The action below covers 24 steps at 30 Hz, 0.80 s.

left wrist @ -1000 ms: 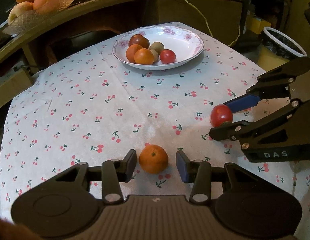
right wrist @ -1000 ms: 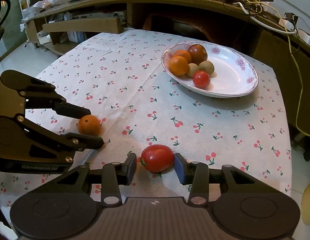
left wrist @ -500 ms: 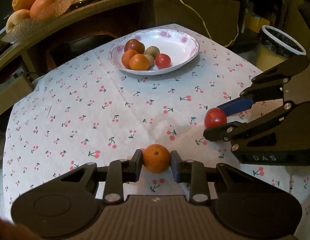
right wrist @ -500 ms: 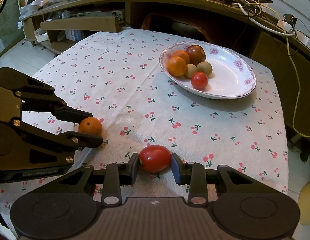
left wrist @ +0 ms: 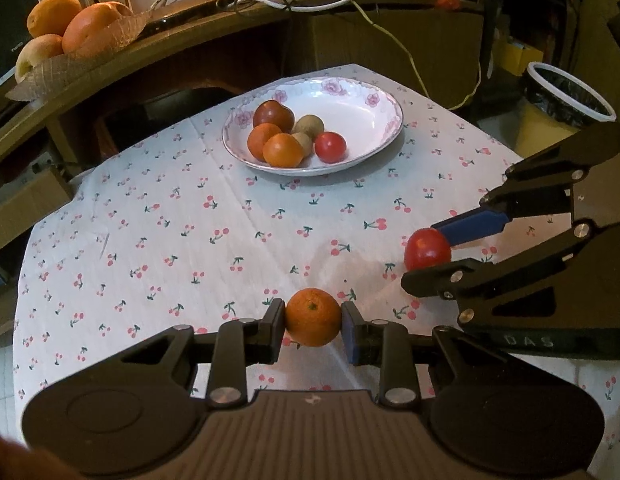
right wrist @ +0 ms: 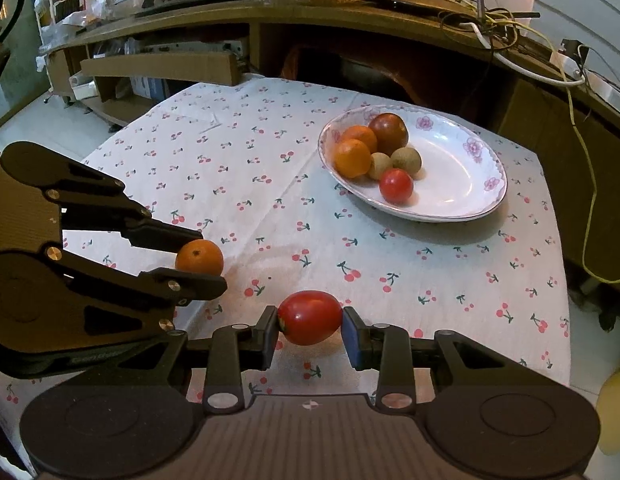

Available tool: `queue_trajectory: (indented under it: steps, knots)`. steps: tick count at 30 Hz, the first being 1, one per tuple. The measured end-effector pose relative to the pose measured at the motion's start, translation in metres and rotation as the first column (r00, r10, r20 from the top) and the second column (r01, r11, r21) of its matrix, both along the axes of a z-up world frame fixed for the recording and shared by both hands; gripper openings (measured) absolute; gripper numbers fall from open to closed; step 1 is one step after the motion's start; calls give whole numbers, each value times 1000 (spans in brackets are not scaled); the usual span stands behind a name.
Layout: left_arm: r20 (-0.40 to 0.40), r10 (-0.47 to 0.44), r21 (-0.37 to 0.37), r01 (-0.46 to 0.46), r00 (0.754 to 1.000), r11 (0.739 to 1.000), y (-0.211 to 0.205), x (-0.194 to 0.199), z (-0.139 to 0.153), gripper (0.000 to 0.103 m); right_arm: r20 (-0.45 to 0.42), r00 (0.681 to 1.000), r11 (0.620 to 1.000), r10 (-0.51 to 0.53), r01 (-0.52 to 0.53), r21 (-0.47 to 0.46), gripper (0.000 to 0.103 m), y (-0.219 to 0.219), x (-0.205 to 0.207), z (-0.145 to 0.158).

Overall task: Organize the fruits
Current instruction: 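Lift the held orange and tomato and carry them toward the white plate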

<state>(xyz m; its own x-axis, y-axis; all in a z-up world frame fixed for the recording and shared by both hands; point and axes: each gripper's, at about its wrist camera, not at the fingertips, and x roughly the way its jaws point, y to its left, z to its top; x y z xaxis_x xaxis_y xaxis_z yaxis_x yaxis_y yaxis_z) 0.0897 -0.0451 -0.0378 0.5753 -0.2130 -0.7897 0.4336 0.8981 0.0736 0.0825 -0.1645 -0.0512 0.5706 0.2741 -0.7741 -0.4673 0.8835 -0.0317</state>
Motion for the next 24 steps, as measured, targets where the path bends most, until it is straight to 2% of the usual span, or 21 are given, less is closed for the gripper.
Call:
queue_trajectory:
  steps: [14,24]
  knots:
    - [13,3,-2,-3,1000,1000,-2,4,4,36,13,1000,1000,-20,20,19,34,-2,1,7]
    - [49,19,-11,-18,999,1000,-3,15,15,36,41,998,998,-52,51,39,34,-4,10,18]
